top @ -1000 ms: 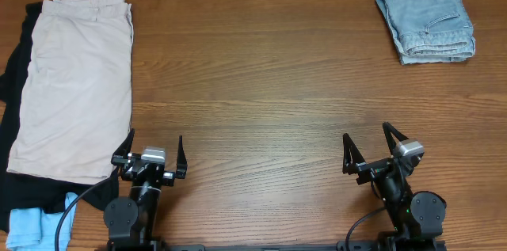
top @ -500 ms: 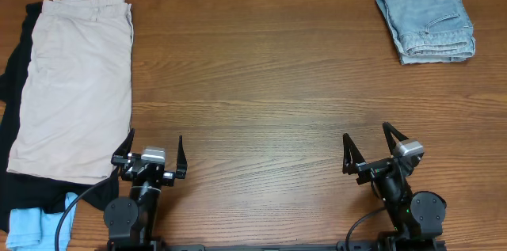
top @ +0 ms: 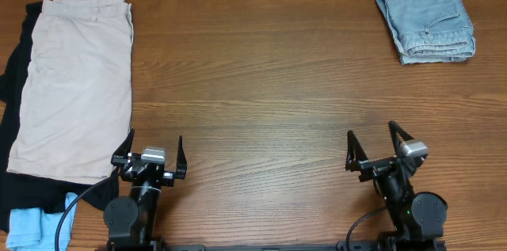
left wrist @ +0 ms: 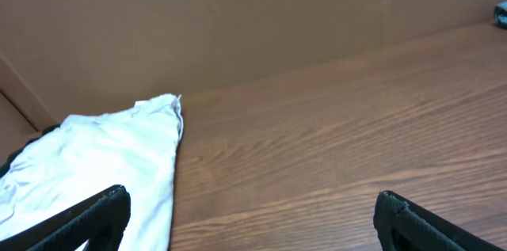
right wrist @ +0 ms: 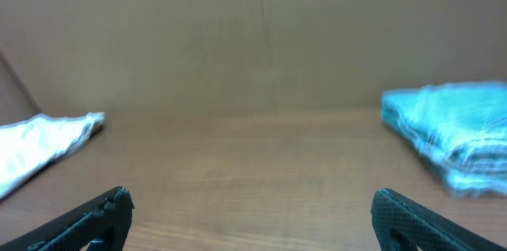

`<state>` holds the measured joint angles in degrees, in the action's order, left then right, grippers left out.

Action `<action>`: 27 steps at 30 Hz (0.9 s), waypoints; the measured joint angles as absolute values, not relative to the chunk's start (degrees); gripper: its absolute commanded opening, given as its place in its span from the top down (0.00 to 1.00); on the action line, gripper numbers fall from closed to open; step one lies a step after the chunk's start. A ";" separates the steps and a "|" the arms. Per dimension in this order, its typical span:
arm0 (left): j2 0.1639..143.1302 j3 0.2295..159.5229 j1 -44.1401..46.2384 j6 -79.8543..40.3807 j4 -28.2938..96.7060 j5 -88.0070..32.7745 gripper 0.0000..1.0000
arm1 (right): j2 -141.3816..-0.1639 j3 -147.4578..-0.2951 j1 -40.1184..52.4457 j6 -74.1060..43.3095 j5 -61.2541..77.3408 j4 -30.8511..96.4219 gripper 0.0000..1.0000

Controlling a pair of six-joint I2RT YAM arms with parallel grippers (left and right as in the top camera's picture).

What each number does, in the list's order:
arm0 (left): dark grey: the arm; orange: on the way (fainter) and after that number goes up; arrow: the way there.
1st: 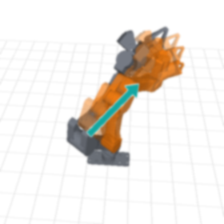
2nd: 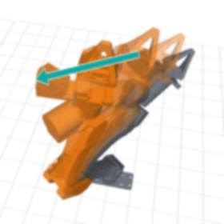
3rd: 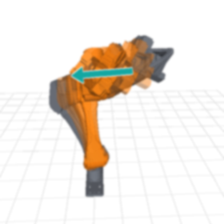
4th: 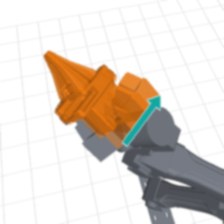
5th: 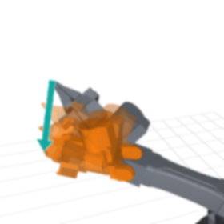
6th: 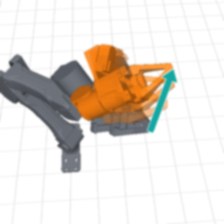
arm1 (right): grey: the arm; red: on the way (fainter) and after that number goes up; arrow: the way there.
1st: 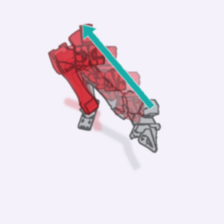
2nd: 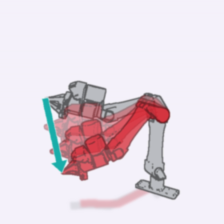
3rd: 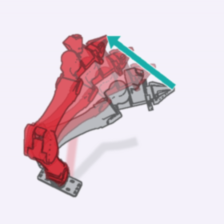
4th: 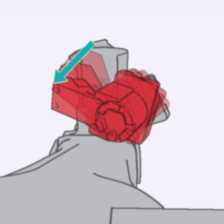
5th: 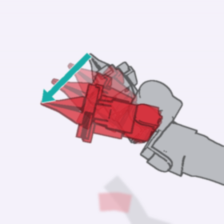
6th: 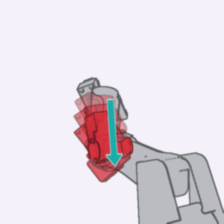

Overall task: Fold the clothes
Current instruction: 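Reach the left gripper to the top edge of the beige shorts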

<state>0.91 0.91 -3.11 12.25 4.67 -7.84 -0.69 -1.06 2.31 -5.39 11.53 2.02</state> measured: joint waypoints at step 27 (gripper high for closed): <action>31.73 52.80 -3.11 3.14 34.72 -1.91 0.00 | -12.53 -25.80 2.31 -1.45 16.43 15.66 0.00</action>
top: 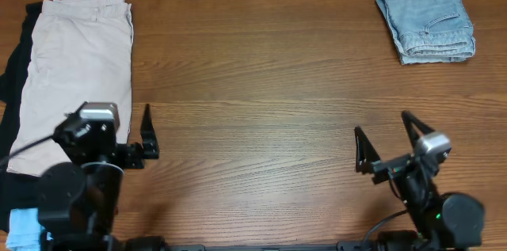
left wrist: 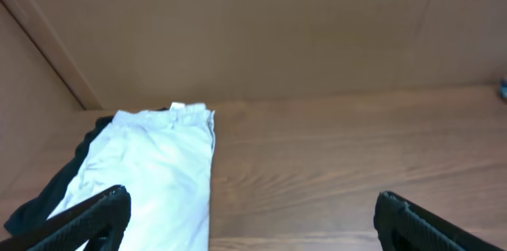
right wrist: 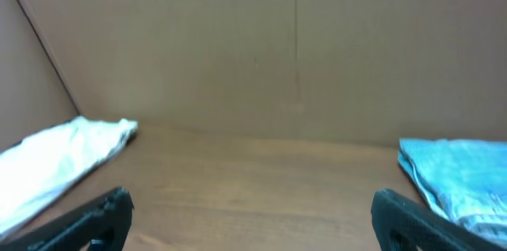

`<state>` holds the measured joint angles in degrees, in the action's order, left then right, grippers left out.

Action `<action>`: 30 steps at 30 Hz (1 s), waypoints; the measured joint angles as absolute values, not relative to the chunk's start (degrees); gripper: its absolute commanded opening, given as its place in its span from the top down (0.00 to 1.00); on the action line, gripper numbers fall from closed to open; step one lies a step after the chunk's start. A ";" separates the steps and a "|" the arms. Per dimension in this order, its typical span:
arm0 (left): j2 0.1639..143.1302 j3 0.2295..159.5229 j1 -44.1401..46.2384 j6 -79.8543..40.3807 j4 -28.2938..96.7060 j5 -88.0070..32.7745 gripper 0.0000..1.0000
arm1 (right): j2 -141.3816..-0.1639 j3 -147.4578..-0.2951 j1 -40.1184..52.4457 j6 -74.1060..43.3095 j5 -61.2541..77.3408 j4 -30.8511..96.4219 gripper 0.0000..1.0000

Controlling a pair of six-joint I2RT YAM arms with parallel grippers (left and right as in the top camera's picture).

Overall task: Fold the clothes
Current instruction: 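Reach the left gripper to the top edge of the beige shorts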

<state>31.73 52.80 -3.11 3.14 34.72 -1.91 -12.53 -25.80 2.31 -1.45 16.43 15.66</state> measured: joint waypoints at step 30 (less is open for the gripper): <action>71.22 79.57 -7.64 6.37 47.48 2.48 0.10 | -73.38 -80.23 2.31 1.52 24.40 51.62 0.03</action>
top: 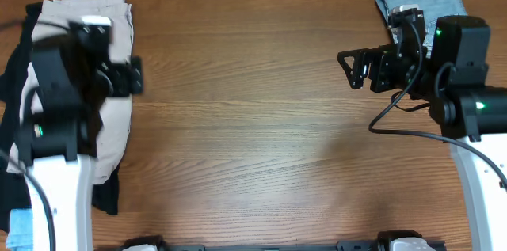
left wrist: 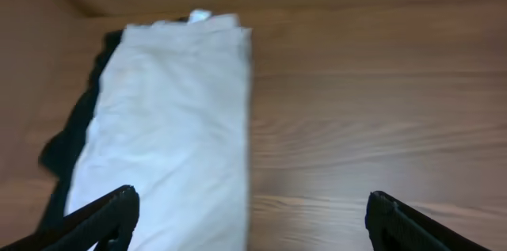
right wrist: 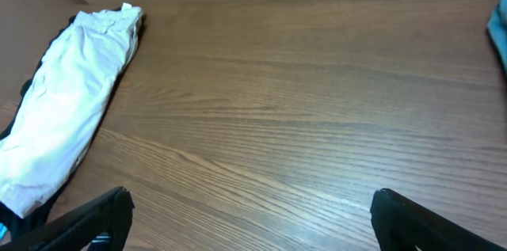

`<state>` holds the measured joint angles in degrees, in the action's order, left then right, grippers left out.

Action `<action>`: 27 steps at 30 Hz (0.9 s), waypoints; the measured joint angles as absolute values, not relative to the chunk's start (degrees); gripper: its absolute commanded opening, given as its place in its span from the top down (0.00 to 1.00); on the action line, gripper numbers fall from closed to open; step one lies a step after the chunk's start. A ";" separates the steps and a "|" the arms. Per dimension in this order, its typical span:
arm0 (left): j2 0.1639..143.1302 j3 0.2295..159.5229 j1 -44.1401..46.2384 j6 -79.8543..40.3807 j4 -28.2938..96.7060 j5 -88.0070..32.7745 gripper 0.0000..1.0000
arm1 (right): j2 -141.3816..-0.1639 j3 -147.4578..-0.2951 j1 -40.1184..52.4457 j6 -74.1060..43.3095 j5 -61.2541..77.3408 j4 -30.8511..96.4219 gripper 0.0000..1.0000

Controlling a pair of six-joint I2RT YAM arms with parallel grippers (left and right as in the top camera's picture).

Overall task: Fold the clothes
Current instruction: 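Reach the left gripper to the top edge of the beige shorts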

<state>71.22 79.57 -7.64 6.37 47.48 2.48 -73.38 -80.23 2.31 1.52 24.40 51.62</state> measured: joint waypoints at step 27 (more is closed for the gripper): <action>108.05 91.50 -34.24 21.41 24.84 -4.25 0.28 | -81.52 -80.25 2.31 1.52 18.61 53.39 0.08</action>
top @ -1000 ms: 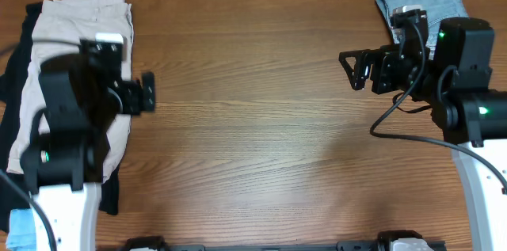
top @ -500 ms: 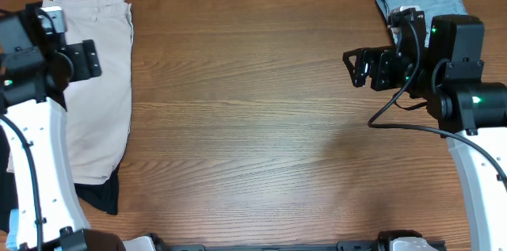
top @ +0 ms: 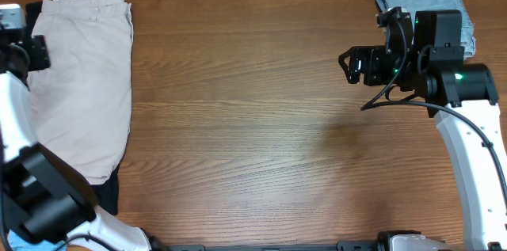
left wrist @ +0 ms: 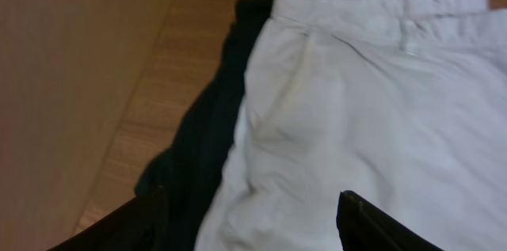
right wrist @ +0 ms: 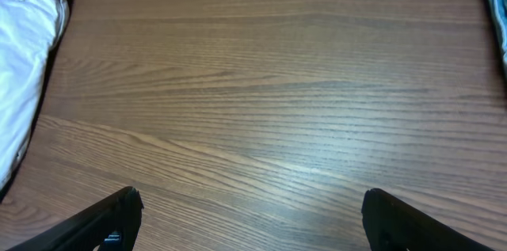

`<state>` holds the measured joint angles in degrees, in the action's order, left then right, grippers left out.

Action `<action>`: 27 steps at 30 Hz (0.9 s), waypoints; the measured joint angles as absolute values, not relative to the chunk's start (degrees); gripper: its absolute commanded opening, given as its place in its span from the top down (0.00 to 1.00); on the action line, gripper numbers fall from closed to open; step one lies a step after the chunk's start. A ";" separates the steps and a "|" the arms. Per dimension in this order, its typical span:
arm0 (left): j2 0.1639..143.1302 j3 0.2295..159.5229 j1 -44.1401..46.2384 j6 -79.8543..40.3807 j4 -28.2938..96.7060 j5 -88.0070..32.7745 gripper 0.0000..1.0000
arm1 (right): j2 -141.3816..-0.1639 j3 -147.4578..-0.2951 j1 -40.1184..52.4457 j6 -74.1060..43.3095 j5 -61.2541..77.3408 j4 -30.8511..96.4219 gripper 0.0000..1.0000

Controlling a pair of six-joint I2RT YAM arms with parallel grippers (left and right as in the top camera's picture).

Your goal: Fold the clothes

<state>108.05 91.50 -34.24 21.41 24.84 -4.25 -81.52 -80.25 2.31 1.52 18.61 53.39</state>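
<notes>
Beige shorts (top: 79,77) lie flat along the table's left side, on top of a black garment (left wrist: 202,136). Their waistband points to the back edge. My left gripper (top: 24,45) hovers at the far left near that waist end. In the left wrist view this gripper (left wrist: 249,227) is open above the seam between beige and black cloth, holding nothing. Folded light-blue jeans sit at the back right, partly hidden by my right arm. My right gripper (top: 352,65) is open over bare wood (right wrist: 253,124), holding nothing.
A brown wall (left wrist: 71,85) rises along the table's left edge, close to the left gripper. A scrap of light-blue cloth (top: 9,245) shows at the front left corner. The wooden table top (top: 253,124) lies between the two piles. The beige shorts (right wrist: 24,53) show at the right wrist view's left edge.
My left gripper has moved from over the right side of the beige shorts to the far left by their waist end. The right gripper has barely shifted. Both are still open.
Both grippers stood open at the table's front edge. Then both were raised, the left one turned to the beige shorts. Later the left was over the shorts and the right was up near the jeans. Now the left is beside the waistband.
</notes>
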 measured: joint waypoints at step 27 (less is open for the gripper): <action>129.45 98.43 -36.40 20.43 23.03 -12.95 0.96 | -84.23 -80.25 2.31 1.48 18.41 51.86 0.20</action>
<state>129.45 98.43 -36.40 20.43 23.03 -12.95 -84.23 -80.25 2.31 1.48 18.41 51.86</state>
